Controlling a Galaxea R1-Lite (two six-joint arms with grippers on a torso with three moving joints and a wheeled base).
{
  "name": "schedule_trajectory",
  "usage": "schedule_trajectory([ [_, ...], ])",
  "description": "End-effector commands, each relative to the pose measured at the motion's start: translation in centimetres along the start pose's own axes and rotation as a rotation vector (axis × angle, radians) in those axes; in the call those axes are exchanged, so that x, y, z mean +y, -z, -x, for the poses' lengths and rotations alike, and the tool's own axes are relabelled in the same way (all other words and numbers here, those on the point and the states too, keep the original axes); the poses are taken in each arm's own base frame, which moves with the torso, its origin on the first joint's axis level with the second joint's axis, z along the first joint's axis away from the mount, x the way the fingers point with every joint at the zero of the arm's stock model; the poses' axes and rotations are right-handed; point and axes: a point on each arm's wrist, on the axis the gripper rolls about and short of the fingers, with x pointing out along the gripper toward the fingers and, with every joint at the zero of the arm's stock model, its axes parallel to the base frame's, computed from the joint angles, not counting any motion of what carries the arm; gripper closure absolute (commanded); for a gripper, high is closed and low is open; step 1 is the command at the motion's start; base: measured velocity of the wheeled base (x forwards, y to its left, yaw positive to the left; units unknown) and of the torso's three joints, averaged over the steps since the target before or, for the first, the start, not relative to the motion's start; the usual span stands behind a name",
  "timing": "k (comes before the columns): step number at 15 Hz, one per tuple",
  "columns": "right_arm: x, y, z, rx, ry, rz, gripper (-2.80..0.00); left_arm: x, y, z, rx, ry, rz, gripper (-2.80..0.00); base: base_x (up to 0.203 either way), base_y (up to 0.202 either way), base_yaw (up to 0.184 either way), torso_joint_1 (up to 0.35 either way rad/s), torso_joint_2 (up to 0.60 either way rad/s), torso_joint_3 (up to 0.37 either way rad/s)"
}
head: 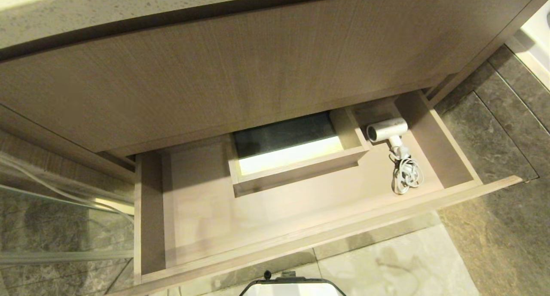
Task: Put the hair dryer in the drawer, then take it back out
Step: Pull open the drawer, then take the hairdryer out
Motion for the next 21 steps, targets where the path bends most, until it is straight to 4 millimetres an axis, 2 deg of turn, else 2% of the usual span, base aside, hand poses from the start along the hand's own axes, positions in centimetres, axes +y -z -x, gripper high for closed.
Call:
schedule_trajectory([
  [1,0.0,0.8,1.3,-0.008,0.045,-0.018,0.00,0.0,0.0,0.0,-0.001,-0.001,0.000,0.00,0.000,0.000,0.000,0.000,0.00,0.000],
  [5,-0.3,1.5,1.9,0.035,0.106,-0.054,0.00,0.0,0.0,0.0,-0.001,0.000,0.000,0.00,0.000,0.000,0.000,0.000,0.00,0.000],
  [10,0.0,1.9,1.0,0.081,0.082,-0.090,0.00,0.0,0.0,0.0,-0.001,0.000,0.000,0.00,0.000,0.000,0.000,0.000,0.00,0.000],
  [13,-0.2,0.8,-2.7,0.120,0.029,-0.155,0.00,0.0,0.0,0.0,-0.001,-0.001,0.000,0.00,0.000,0.000,0.000,0.000,0.00,0.000],
  [15,-1.0,-0.5,-5.5,0.126,0.017,-0.219,0.00,0.0,0.0,0.0,-0.001,0.000,0.000,0.00,0.000,0.000,0.000,0.000,0.00,0.000],
  [17,-1.4,-1.9,-9.1,0.150,-0.009,-0.261,0.00,0.0,0.0,0.0,-0.001,0.000,0.000,0.00,0.000,0.000,0.000,0.000,0.00,0.000],
  [21,-1.0,-4.6,-15.0,0.163,-0.067,-0.356,0.00,0.0,0.0,0.0,-0.001,0.000,0.000,0.00,0.000,0.000,0.000,0.000,0.00,0.000],
])
